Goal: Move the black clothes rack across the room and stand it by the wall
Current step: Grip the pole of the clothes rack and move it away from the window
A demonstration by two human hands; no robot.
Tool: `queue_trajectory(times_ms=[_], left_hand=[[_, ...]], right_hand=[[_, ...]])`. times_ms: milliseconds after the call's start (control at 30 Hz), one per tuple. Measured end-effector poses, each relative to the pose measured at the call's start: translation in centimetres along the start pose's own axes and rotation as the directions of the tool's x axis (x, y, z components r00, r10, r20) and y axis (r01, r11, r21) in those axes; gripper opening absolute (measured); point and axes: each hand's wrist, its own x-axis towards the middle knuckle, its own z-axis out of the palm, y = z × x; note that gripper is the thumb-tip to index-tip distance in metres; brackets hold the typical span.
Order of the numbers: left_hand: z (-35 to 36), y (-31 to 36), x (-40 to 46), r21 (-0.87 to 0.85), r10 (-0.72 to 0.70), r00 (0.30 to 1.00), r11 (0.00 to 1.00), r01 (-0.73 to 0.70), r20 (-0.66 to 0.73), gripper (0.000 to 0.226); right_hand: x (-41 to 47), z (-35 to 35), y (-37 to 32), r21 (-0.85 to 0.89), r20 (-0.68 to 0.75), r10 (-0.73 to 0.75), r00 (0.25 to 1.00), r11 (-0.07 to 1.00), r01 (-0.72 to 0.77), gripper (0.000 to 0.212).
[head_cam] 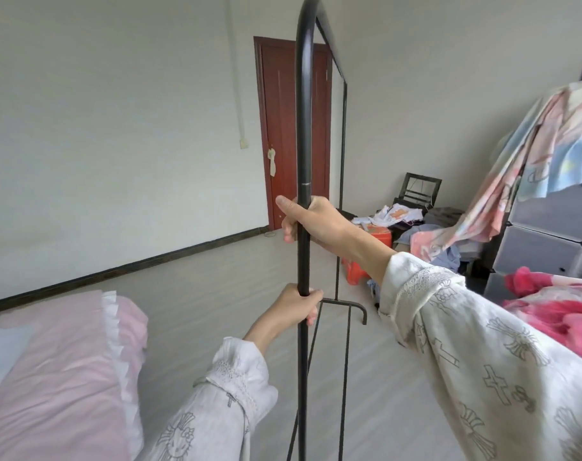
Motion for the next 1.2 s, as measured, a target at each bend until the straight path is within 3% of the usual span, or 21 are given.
queue_trajectory(times_ms=[233, 600, 967, 1200], left_hand=[[-6.5, -3.1, 3.5, -0.1, -0.123, 0.975, 0.989, 0.105, -0.188, 0.033], [-13.5, -5.8, 10.3, -0.199, -0.211, 0.893, 0.97, 0.14, -0.398, 0.036], [-20.1, -8.4, 15.0, -0.217, -0.228, 0.844, 0.967, 0.136, -0.486, 0.039], [-28.3, -11.5, 18.6, -0.188, -0.213, 0.822, 0.973, 0.132, -0.528, 0.039]], right_hand=[[5.8, 3.7, 1.8, 0.161, 0.143, 0.01, 0.99, 0.986, -0.033, 0.019], [16.2, 6.5, 3.5, 0.005, 0.224, -0.035, 0.974, 0.999, 0.035, 0.014], [25.1, 10.8, 5.6, 0.009, 0.286, -0.117, 0.951, 0.993, 0.12, 0.013], [32.7, 16.7, 6.4, 0.013, 0.283, -0.124, 0.951, 0.992, 0.126, 0.011]])
